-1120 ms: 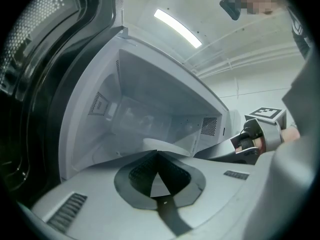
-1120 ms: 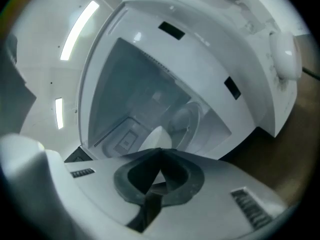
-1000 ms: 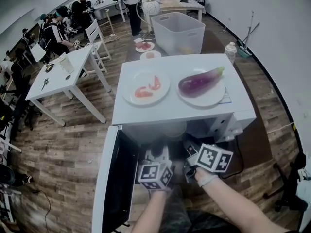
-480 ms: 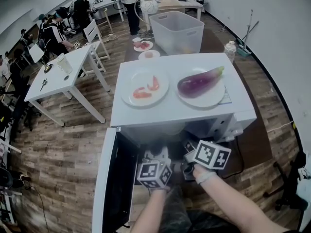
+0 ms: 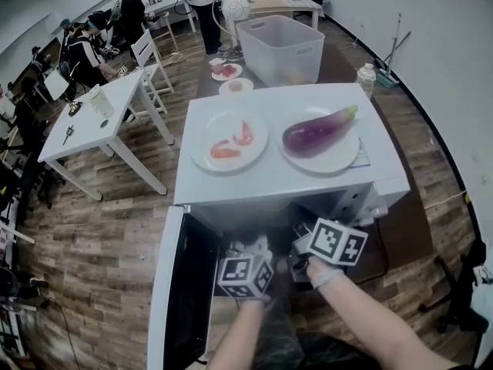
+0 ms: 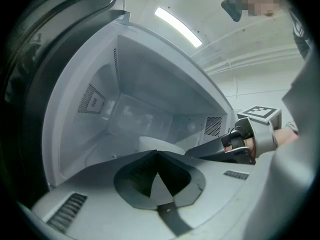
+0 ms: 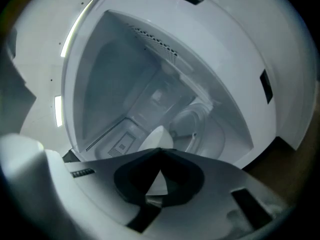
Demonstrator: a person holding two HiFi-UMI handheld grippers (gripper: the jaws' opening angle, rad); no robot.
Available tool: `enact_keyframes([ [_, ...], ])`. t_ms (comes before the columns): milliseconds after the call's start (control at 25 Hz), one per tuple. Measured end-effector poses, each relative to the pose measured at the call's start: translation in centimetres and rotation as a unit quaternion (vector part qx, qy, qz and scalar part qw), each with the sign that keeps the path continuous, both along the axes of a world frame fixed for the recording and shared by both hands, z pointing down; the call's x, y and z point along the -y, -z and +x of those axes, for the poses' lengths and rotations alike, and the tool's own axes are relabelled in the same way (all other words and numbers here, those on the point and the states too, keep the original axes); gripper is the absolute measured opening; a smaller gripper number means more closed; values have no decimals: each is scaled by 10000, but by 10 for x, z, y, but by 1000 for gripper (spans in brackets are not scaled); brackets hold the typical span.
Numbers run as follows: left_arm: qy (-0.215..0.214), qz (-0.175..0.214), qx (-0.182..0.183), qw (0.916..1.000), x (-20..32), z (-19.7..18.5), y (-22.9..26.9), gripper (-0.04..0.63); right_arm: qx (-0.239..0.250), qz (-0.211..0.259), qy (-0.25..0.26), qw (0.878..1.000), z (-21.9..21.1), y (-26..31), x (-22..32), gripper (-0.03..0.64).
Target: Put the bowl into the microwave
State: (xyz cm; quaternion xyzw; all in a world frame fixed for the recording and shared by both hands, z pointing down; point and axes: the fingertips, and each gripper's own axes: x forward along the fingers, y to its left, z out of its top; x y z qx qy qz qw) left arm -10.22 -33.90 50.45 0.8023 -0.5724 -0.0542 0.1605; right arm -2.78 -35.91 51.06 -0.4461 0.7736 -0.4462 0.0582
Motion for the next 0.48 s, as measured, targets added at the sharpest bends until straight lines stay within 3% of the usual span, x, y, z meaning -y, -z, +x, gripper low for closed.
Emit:
enact_keyframes([
  [360,-2,-72,-10,10000,0,-1,-5,-9,-34,102,-11,9999,2,-1,2,2],
  [480,-20,-77,1,10000,-2,-1,-5,-9,-74,176,199,9996,-4,-1,-1,2],
])
